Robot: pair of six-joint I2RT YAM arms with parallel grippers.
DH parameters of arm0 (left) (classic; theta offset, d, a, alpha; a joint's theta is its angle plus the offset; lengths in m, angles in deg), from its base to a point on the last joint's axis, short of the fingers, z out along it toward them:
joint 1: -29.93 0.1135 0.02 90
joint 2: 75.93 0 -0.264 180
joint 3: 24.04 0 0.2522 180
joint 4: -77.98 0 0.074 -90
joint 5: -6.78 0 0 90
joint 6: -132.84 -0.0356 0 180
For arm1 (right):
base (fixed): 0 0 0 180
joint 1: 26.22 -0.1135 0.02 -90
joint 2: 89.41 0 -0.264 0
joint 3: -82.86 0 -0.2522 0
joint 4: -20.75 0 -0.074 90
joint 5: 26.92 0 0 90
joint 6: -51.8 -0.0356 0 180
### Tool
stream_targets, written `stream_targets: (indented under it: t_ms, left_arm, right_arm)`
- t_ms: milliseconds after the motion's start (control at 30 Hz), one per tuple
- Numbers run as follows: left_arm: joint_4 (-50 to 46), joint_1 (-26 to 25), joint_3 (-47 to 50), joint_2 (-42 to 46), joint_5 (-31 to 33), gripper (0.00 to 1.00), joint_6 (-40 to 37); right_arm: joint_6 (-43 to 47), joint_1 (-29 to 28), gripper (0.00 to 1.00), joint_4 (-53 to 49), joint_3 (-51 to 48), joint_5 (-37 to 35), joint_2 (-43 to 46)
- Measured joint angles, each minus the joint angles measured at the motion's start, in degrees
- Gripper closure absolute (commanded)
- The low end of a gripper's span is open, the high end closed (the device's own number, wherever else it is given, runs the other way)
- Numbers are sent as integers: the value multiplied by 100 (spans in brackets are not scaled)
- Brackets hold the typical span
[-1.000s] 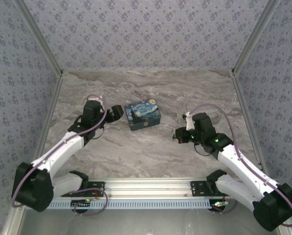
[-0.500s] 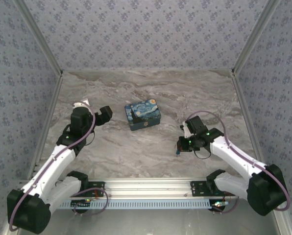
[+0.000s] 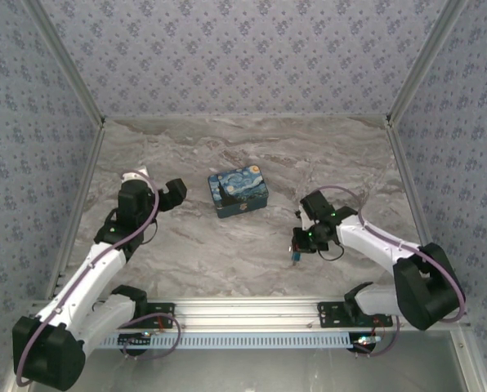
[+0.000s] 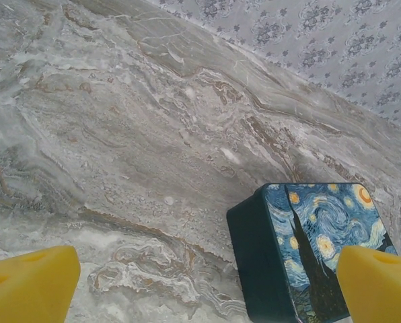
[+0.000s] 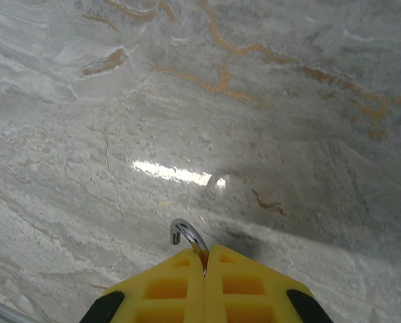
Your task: Unlock a padlock with a key
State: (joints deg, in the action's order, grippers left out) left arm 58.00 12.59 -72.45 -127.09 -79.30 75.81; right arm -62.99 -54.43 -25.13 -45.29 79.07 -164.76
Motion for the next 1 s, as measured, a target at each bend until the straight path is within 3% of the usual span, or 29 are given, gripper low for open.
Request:
stream_targets:
  t_ms: [167,633,1000]
  left_arm:
    - [2,0,0,-103,-7,2,-26]
    - [13,0,0,-221,-114,2,-44]
    - [-197,9,-4,-101,-251,1,-68]
  right_arm:
    - [2,0,96,271,79,85,-398]
    - [2,0,74,629,79,140,-457]
    - [94,236,62,623,9,-378,1189]
